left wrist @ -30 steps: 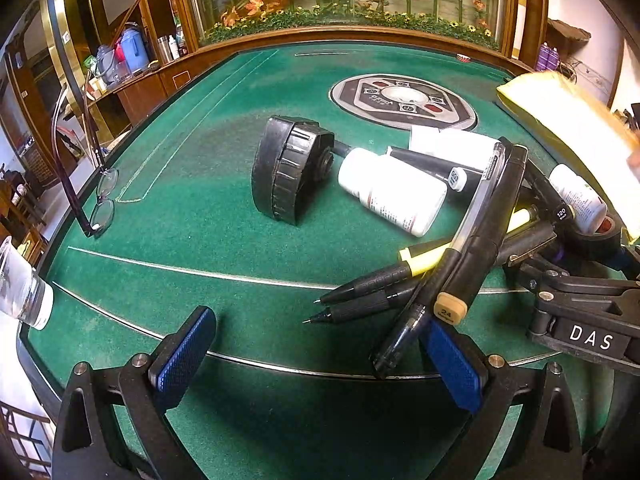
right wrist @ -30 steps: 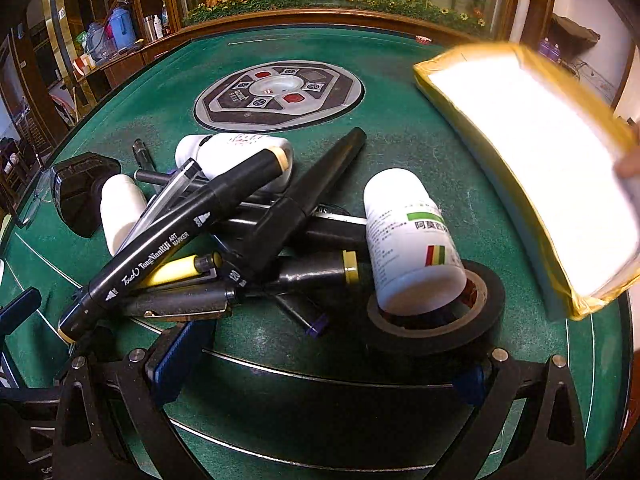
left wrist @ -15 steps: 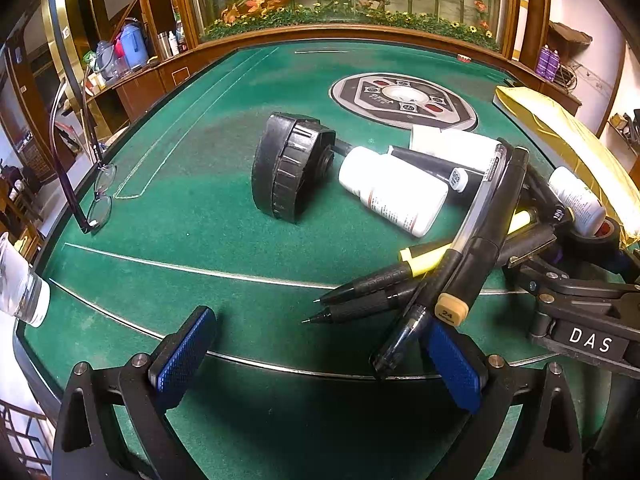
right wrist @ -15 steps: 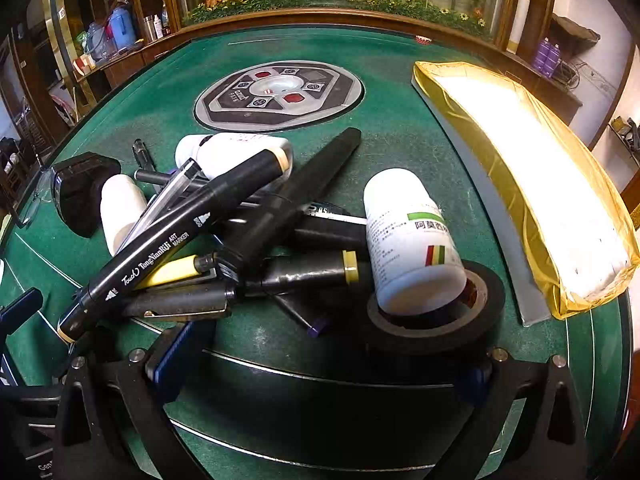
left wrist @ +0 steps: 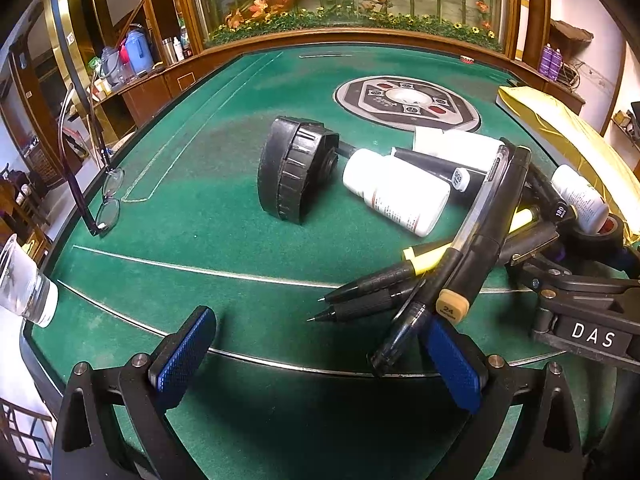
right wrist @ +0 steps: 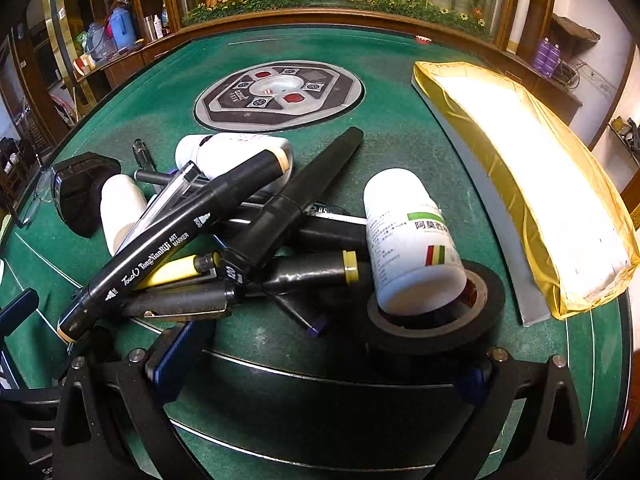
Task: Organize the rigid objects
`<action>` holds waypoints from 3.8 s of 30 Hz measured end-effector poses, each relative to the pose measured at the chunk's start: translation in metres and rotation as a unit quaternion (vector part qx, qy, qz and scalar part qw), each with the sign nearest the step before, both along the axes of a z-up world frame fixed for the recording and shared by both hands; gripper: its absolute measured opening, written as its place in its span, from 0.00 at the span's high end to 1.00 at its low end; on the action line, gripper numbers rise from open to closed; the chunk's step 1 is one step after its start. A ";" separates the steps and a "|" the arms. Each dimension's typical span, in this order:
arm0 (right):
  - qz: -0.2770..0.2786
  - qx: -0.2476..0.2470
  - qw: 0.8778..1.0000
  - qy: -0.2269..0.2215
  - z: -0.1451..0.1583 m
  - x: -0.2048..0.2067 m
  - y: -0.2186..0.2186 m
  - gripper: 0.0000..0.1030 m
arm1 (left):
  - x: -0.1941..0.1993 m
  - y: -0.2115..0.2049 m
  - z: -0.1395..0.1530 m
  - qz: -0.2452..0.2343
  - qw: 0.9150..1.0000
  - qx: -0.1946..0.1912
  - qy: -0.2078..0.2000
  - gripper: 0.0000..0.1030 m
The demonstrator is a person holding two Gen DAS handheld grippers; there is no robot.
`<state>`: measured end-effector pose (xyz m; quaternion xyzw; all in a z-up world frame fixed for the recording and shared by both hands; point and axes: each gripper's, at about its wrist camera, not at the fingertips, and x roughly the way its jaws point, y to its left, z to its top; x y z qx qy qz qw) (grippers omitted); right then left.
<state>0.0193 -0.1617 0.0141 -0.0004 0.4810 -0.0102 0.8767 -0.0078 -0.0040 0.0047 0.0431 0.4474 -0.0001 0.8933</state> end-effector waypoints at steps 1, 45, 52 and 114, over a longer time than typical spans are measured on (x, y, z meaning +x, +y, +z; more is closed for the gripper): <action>0.000 0.000 1.000 0.000 0.000 0.000 0.000 0.00 | 0.000 0.000 0.000 0.000 1.000 0.001 -0.001 0.00; 0.177 0.053 0.983 0.014 0.004 -0.019 -0.047 0.00 | -0.012 0.022 0.024 0.013 1.000 -0.014 -0.022 0.00; 0.220 0.078 0.971 -0.052 0.029 -0.052 -0.071 0.01 | 0.014 0.028 0.049 0.017 0.999 0.003 -0.047 0.00; 0.081 0.258 0.961 -0.057 0.063 0.008 -0.160 0.69 | 0.017 -0.073 0.088 -0.087 0.991 -0.083 -0.065 0.71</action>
